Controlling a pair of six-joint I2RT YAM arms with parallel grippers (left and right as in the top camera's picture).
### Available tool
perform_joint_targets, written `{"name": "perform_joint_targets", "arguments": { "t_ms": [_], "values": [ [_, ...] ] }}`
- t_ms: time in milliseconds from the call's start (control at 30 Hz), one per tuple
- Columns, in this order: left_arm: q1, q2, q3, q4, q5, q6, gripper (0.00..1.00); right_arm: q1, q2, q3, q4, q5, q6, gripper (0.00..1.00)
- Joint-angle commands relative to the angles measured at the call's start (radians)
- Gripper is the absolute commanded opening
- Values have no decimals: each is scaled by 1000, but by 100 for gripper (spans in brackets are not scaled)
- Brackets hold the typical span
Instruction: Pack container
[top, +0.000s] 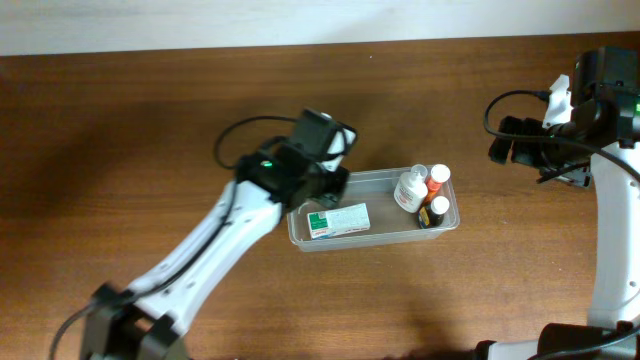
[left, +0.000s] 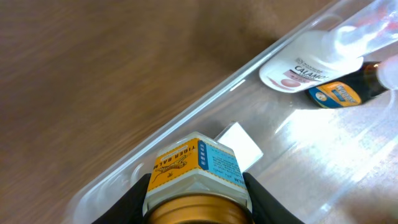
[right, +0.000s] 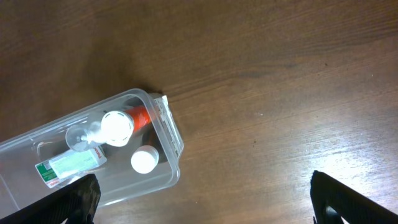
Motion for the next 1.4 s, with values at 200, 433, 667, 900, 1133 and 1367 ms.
{"name": "perform_joint_targets", "arguments": {
  "t_ms": [200,433,667,900,1133,1367],
  "values": [
    [-83,177,-2,112,82,-6,37,-2,-10,-7,0,-12,-4,100],
    [-96,206,-2,210,151,-6,44,-2,-10,-7,0,-12,-5,100],
    [-96,206,-2,211,169,-7,63,-2,-10,-7,0,-12,-5,100],
    [-85,171,-2,199,167,-6,66,-1,-10,-7,-7,-13,-21,100],
    [44,-23,-2,97,41,-6,76,41,-10,-7,5,-17,-64,99],
    [303,-160,-2,53,-39,-6,99,170,-10,-7,135,-15,-144,98]
  ]
}}
